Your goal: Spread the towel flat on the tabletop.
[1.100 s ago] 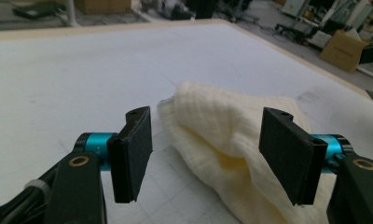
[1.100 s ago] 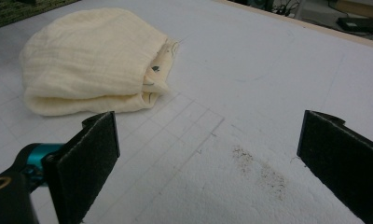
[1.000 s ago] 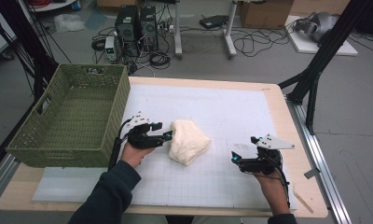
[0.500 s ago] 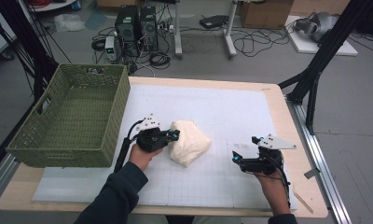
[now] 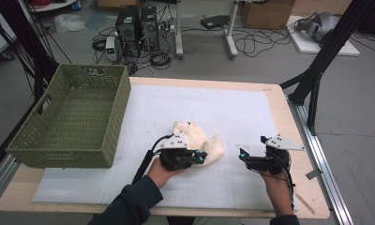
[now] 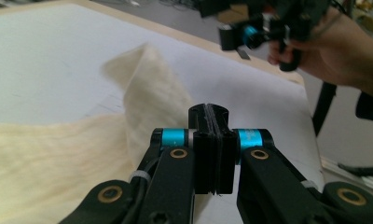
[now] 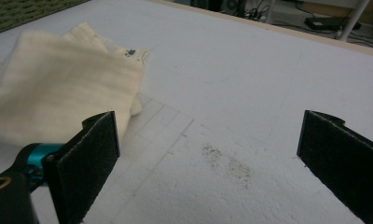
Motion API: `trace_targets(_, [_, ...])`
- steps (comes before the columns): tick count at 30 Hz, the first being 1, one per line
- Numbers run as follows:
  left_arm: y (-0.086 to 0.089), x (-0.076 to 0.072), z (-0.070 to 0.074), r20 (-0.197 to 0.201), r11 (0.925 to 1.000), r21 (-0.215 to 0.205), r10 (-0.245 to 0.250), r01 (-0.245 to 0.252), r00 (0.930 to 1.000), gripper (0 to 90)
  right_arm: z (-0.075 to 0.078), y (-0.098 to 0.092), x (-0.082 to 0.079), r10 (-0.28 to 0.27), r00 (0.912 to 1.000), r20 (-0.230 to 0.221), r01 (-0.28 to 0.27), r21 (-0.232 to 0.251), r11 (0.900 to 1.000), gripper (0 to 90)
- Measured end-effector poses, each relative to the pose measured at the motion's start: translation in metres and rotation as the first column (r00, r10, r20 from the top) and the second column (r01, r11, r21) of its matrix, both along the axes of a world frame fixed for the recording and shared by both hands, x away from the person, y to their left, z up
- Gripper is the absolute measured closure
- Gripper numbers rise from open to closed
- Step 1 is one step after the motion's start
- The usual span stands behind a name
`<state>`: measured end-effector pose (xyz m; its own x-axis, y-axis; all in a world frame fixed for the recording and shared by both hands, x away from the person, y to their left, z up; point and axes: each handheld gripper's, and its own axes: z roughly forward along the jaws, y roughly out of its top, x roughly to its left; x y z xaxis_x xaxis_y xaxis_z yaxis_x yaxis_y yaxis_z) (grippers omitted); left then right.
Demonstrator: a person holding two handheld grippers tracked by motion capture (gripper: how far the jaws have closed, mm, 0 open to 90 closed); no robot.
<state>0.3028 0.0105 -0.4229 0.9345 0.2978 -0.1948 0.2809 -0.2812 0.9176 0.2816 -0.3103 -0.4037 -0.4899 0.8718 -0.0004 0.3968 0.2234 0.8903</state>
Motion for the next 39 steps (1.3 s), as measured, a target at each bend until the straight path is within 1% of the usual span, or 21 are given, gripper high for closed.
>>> trace_targets(3, [0.0,-0.004,-0.004,-0.016,0.9997,0.011,-0.02,0.02,0.9997,87.7,0.0,-0.003,-0.001,-0.015,0.9999,0.004,0.015,0.005,1.0,4.8])
trace_targets(4, [0.002,-0.005,-0.005,-0.021,0.9998,0.015,-0.016,0.016,0.9997,85.0,0.001,-0.004,-0.001,-0.017,0.9998,0.005,0.017,0.003,1.0,4.8])
trace_targets(6, [0.011,-0.004,-0.004,-0.039,0.9996,0.018,0.023,-0.023,0.999,65.9,0.001,-0.005,-0.002,-0.026,0.9997,0.002,0.026,0.009,1.0,4.8])
trace_targets(7, [0.017,-0.003,-0.003,-0.036,0.999,0.015,0.042,-0.042,0.9985,59.2,0.0,-0.006,-0.002,-0.026,0.9997,0.004,0.026,0.007,1.0,4.9])
trace_targets(8, [0.023,-0.002,-0.001,-0.024,0.9973,0.008,0.073,-0.073,0.997,55.6,0.0,-0.006,-0.002,-0.029,0.9996,0.001,0.029,0.01,1.0,4.8])
trace_targets(10, [0.038,0.001,0.005,-0.009,0.9896,-0.008,0.144,-0.144,0.9896,45.7,0.0,-0.006,-0.002,-0.027,0.9996,0.001,0.027,0.006,1.0,4.9])
trace_targets(12, [0.052,0.007,0.01,0.003,0.9778,-0.039,0.206,-0.206,0.9785,44.6,0.0,-0.004,-0.002,-0.027,0.9996,-0.004,0.027,0.003,1.0,4.9])
trace_targets(14, [0.064,0.014,0.015,0.021,0.9628,-0.053,0.266,-0.265,0.9637,43.6,-0.001,-0.002,-0.001,-0.02,0.9998,-0.001,0.02,-0.003,1.0,5.0])
trace_targets(16, [0.07,0.022,0.02,0.044,0.9508,-0.054,0.307,-0.305,0.9505,43.5,-0.001,-0.001,0.0,-0.018,0.9998,-0.006,0.018,-0.003,1.0,5.0])
trace_targets(17, [0.072,0.027,0.023,0.049,0.9472,-0.056,0.319,-0.316,0.9466,43.9,-0.001,0.0,0.0,-0.017,0.9998,-0.009,0.017,-0.004,1.0,5.0])
trace_targets(19, [0.071,0.035,0.027,0.061,0.9436,-0.043,0.33,-0.328,0.9419,46.4,-0.001,0.0,0.001,-0.015,0.9999,-0.006,0.015,-0.005,1.0,5.0])
trace_targets(23, [0.059,0.05,0.025,0.049,0.9423,-0.004,0.335,-0.335,0.9411,48.0,-0.002,0.0,0.002,-0.016,0.9998,-0.009,0.016,-0.002,1.0,5.0])
trace_targets(24, [0.055,0.054,0.022,0.037,0.9438,0.01,0.33,-0.33,0.9433,47.9,-0.002,0.0,0.002,-0.014,0.9999,-0.007,0.014,-0.005,1.0,5.0])
trace_targets(28, [0.036,0.061,0.012,0.029,0.9467,0.079,0.311,-0.312,0.95,45.7,-0.002,-0.001,0.002,-0.015,0.9999,-0.007,0.015,0.001,1.0,5.0])
trace_targets(30, [0.025,0.063,0.005,0.029,0.9438,0.129,0.303,-0.304,0.9525,45.2,-0.001,-0.002,0.001,-0.019,0.9997,-0.012,0.019,0.005,1.0,5.0])
trace_targets(34, [0.012,0.065,-0.007,0.056,0.9289,0.224,0.29,-0.295,0.9555,47.1,-0.001,-0.003,0.001,-0.021,0.9997,-0.009,0.021,0.007,1.0,5.0])
trace_targets(35, [0.009,0.064,-0.009,0.08,0.9214,0.257,0.28,-0.291,0.9567,50.3,-0.001,-0.003,0.001,-0.022,0.9997,-0.009,0.022,0.008,1.0,5.0])
trace_targets(36, [0.007,0.063,-0.011,0.115,0.9109,0.297,0.263,-0.286,0.9578,56.1,-0.001,-0.003,0.001,-0.021,0.9997,-0.009,0.021,0.007,1.0,5.0])
trace_targets(37, [0.005,0.062,-0.013,0.129,0.9044,0.328,0.243,-0.273,0.9614,67.6,-0.001,-0.003,0.001,-0.021,0.9997,-0.009,0.021,0.006,1.0,5.0])
trace_targets(38, [0.004,0.061,-0.015,0.128,0.903,0.337,0.237,-0.267,0.9631,76.8,-0.001,-0.003,0.001,-0.02,0.9997,-0.01,0.02,0.007,1.0,5.0])
trace_targets(39, [0.005,0.061,-0.014,0.131,0.9046,0.337,0.23,-0.261,0.9644,83.5,-0.001,-0.003,0.0,-0.021,0.9997,-0.008,0.021,0.006,1.0,5.0])
